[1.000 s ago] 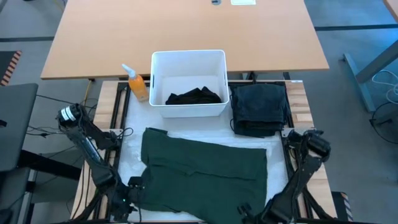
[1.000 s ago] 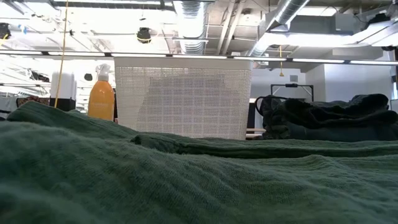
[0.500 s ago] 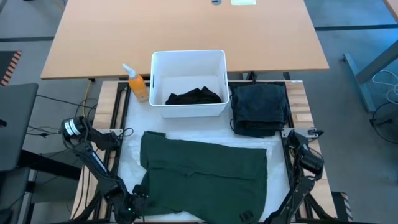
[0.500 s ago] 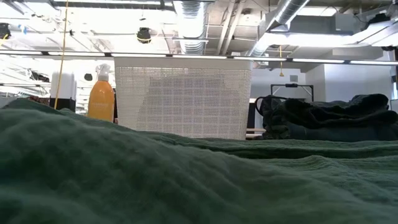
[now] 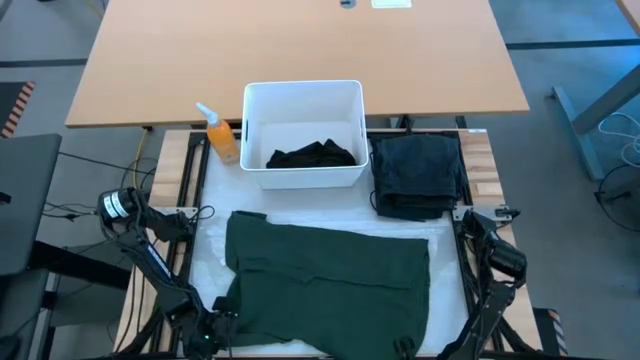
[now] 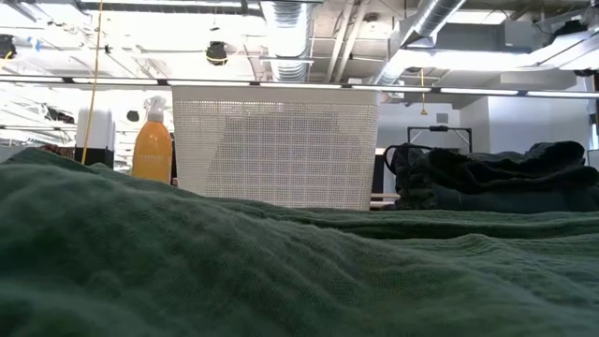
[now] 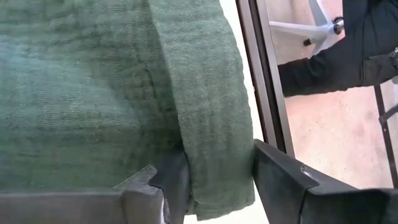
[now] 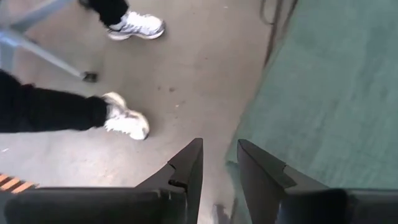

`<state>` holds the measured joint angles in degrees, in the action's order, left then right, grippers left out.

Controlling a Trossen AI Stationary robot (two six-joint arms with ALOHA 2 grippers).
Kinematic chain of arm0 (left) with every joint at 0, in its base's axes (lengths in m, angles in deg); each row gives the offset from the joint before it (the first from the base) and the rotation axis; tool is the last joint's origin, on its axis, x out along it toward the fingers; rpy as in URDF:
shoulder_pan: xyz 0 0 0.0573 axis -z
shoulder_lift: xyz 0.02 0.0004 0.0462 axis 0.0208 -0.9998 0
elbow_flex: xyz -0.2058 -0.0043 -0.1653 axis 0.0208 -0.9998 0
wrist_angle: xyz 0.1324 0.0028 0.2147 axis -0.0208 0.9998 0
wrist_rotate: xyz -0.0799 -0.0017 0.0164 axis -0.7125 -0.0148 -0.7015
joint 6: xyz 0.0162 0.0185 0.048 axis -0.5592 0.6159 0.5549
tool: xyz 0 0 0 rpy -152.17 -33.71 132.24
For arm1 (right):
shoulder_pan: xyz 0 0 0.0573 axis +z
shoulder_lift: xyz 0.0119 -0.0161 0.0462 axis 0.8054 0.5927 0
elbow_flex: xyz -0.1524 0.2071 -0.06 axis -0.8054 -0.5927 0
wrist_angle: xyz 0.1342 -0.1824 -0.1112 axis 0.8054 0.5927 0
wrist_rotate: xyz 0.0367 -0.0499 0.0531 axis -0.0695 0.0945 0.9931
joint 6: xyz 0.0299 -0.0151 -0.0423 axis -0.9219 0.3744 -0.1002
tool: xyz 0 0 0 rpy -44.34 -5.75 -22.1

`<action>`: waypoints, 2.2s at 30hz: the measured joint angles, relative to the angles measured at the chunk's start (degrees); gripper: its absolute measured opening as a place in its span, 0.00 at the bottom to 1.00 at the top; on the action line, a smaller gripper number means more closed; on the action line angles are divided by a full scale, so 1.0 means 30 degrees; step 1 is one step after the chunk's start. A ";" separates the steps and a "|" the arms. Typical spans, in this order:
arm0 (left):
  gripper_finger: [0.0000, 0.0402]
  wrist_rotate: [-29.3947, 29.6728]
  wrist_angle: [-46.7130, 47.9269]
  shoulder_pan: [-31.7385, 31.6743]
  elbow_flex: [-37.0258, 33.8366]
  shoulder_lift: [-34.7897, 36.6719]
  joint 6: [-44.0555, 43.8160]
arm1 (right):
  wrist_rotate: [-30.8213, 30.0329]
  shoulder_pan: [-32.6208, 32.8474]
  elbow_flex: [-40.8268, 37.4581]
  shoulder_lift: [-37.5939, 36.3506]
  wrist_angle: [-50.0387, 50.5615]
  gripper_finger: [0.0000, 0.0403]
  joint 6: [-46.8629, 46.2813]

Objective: Fold laundry
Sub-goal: Fold the green polo

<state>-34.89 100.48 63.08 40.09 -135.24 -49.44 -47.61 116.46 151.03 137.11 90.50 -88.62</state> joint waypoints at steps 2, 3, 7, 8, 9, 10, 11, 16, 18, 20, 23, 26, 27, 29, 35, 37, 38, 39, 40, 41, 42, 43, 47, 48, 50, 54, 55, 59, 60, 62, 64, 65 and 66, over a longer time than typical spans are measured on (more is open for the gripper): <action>0.36 -0.0001 -0.0161 -0.0007 -0.0007 -0.0021 -0.0063 | -0.1003 0.0027 -0.0034 0.0000 0.0118 0.31 -0.0085; 0.35 -0.0001 -0.0215 -0.0007 0.0000 -0.0028 -0.0063 | -0.1549 0.0040 -0.0041 0.0000 0.0128 0.31 -0.0078; 0.32 0.0029 -0.0267 -0.0012 -0.0009 -0.0035 -0.0133 | -0.2140 0.0021 -0.0264 0.0000 -0.0268 0.31 -0.0124; 0.31 0.0035 -0.0273 -0.0015 0.0015 -0.0035 -0.0214 | -0.2223 0.0021 -0.0376 0.0003 -0.0343 0.31 -0.0129; 0.31 0.0028 -0.0330 -0.0015 0.0036 -0.0042 -0.0228 | -0.2386 0.0021 -0.0554 0.0015 -0.0445 0.31 -0.0135; 0.30 0.0028 -0.0365 -0.0010 0.0040 -0.0050 -0.0231 | -0.2561 0.0021 -0.0735 0.0015 -0.0553 0.31 -0.0136; 0.29 0.0025 -0.0360 -0.0015 0.0036 -0.0050 -0.0247 | -0.2623 0.0021 -0.1005 0.0015 -0.0969 0.31 -0.0136; 0.28 -0.0001 -0.0346 -0.0022 0.0036 -0.0050 -0.0267 | -0.2627 0.0021 -0.2322 0.0015 -0.2593 0.31 -0.0129; 0.28 -0.0004 -0.0346 -0.0022 0.0036 -0.0050 -0.0267 | -0.2618 0.0021 -0.2582 0.0015 -0.3054 0.31 -0.0132; 0.28 -0.0009 -0.0345 -0.0022 0.0036 -0.0050 -0.0266 | -0.2624 0.0021 -0.2773 0.0015 -0.3013 0.31 -0.0222; 0.28 -0.0014 -0.0339 -0.0027 0.0036 -0.0050 -0.0125 | -0.2627 0.0009 -0.2832 0.0022 -0.2526 0.31 -0.0260; 0.28 -0.0045 -0.0339 -0.0044 0.0036 -0.0050 -0.0084 | -0.2620 -0.0095 -0.2817 0.0022 -0.2304 0.31 -0.0267; 0.28 -0.0047 -0.0339 -0.0044 0.0036 -0.0050 -0.0063 | -0.2606 -0.0096 -0.2830 0.0022 -0.2223 0.31 -0.0267; 0.28 -0.0045 -0.0339 -0.0037 0.0036 -0.0050 -0.0063 | -0.2327 -0.0096 -0.3019 0.0064 -0.2389 0.31 -0.0273; 0.28 -0.0052 -0.0339 -0.0036 0.0036 -0.0050 -0.0071 | -0.1518 -0.0089 -0.3036 0.0996 -0.2640 0.30 -0.0210; 0.28 -0.0061 -0.0339 -0.0043 0.0036 -0.0050 -0.0078 | -0.1541 -0.0083 -0.2998 0.1071 -0.2622 0.28 -0.0216; 0.28 -0.0061 -0.0339 -0.0036 0.0036 -0.0050 -0.0078 | -0.1548 -0.0081 -0.2950 0.1080 -0.2608 0.26 -0.0216; 0.28 -0.0074 -0.0339 -0.0036 0.0036 -0.0050 -0.0078 | -0.1481 -0.0089 -0.2829 0.1095 -0.2571 0.22 -0.0189; 0.27 -0.0089 -0.0332 -0.0043 0.0036 -0.0050 -0.0078 | -0.1352 -0.0091 -0.2703 0.1035 -0.2444 0.18 -0.0083; 0.25 -0.0096 -0.0345 -0.0044 0.0030 -0.0025 -0.0078 | -0.1362 -0.0089 -0.2595 0.0996 -0.2201 0.14 0.0031; 0.24 -0.0083 -0.0359 -0.0044 0.0022 0.0021 -0.0024 | -0.1323 -0.0089 -0.2564 0.0866 -0.2162 0.09 0.0185; 0.21 -0.0096 -0.0416 -0.0039 0.0017 0.0084 0.0203 | -0.1213 -0.0089 -0.2447 0.0703 -0.2025 0.06 0.0378; 0.07 0.0430 -0.0193 -0.0060 -0.0066 0.0983 0.0910 | -0.0903 -0.0087 -0.2273 -0.0098 -0.0896 0.04 0.0729; 0.04 0.0659 -0.0109 -0.0081 -0.0066 0.1263 0.0987 | -0.0948 -0.0067 -0.2232 -0.0429 -0.0563 0.04 0.0748; 0.02 0.1233 0.0000 -0.0146 -0.0058 0.2041 0.0957 | -0.1194 -0.0035 -0.2117 -0.1320 -0.0275 0.03 0.0894; 0.01 0.3079 -0.0018 -0.0146 -0.0029 0.3707 0.1196 | -0.1580 -0.0038 -0.2080 -0.2863 0.0752 0.03 0.0942; 0.01 0.3627 -0.0012 -0.0144 -0.0029 0.4179 0.1357 | -0.1768 -0.0038 -0.2109 -0.3209 0.1091 0.03 0.0930; 0.00 0.6366 -0.0155 -0.0152 -0.0007 0.6250 0.2158 | -0.2944 -0.0038 -0.2063 -0.4968 0.2221 0.03 0.0548; 0.00 0.7178 -0.0231 -0.0153 -0.0007 0.6762 0.2269 | -0.3159 -0.0030 -0.2059 -0.5319 0.2740 0.03 0.0185; 0.00 0.8936 -0.0266 -0.0172 -0.0007 0.7718 0.2315 | -0.3439 -0.0074 -0.2068 -0.5865 0.4005 0.03 -0.0735; 0.00 1.0400 -0.0238 -0.0306 0.0007 0.8480 0.2283 | -0.3715 -0.0110 -0.2074 -0.6370 0.5322 0.03 -0.1624; 0.00 1.0947 -0.0151 -0.0402 0.0007 0.8834 0.2192 | -0.3879 -0.0117 -0.2074 -0.6614 0.5987 0.03 -0.2036; 0.00 1.1403 -0.0098 -0.0535 0.0007 0.9138 0.2160 | -0.4011 -0.0175 -0.2067 -0.6816 0.6814 0.03 -0.2513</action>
<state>-0.68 100.18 61.47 40.11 -107.82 -42.96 -59.64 115.94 144.83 116.66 110.94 -96.16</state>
